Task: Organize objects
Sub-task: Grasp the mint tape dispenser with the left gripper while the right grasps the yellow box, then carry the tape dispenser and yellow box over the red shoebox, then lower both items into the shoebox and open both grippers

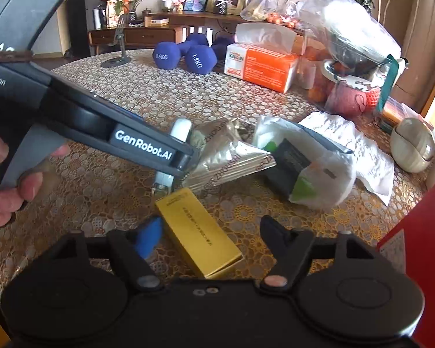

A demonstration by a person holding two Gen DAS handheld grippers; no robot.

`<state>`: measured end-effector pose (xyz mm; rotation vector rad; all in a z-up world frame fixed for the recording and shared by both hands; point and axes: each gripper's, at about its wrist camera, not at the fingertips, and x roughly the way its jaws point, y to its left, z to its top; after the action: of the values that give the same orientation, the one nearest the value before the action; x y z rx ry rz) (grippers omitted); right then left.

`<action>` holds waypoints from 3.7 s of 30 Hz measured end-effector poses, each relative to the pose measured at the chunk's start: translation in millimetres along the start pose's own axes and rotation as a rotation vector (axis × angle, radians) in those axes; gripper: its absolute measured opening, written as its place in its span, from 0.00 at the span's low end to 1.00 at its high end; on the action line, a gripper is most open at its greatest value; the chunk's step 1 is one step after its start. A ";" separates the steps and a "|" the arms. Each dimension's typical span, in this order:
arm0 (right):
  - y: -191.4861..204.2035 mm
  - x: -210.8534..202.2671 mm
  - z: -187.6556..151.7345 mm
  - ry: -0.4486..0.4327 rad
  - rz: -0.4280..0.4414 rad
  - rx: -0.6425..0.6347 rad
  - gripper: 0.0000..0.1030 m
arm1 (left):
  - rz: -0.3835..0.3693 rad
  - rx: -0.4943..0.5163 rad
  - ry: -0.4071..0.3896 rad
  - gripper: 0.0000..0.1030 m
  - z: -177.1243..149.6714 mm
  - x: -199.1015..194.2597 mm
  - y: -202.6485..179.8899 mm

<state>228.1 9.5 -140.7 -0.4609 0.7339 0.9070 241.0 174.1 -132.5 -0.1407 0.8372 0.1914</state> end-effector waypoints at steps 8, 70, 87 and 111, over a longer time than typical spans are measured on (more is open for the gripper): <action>11.4 -0.9 -5.1 0.001 0.006 -0.039 0.47 | -0.011 -0.037 0.030 0.45 -5.6 2.2 14.2; -150.1 -257.2 -69.7 -0.178 -0.294 0.419 0.28 | -0.292 0.297 -0.125 0.15 24.4 -163.8 -192.1; -227.5 -226.9 -109.7 -0.099 -0.373 0.538 0.28 | -0.346 0.428 -0.056 0.15 37.9 -114.1 -300.0; -245.2 -152.4 -130.8 0.024 -0.298 0.504 0.28 | -0.234 0.454 0.171 0.15 20.8 -6.1 -333.7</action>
<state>322.6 -290.6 -101.7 -0.1265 0.8571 0.4145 326.6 -147.4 -98.0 0.1735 1.0057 -0.2349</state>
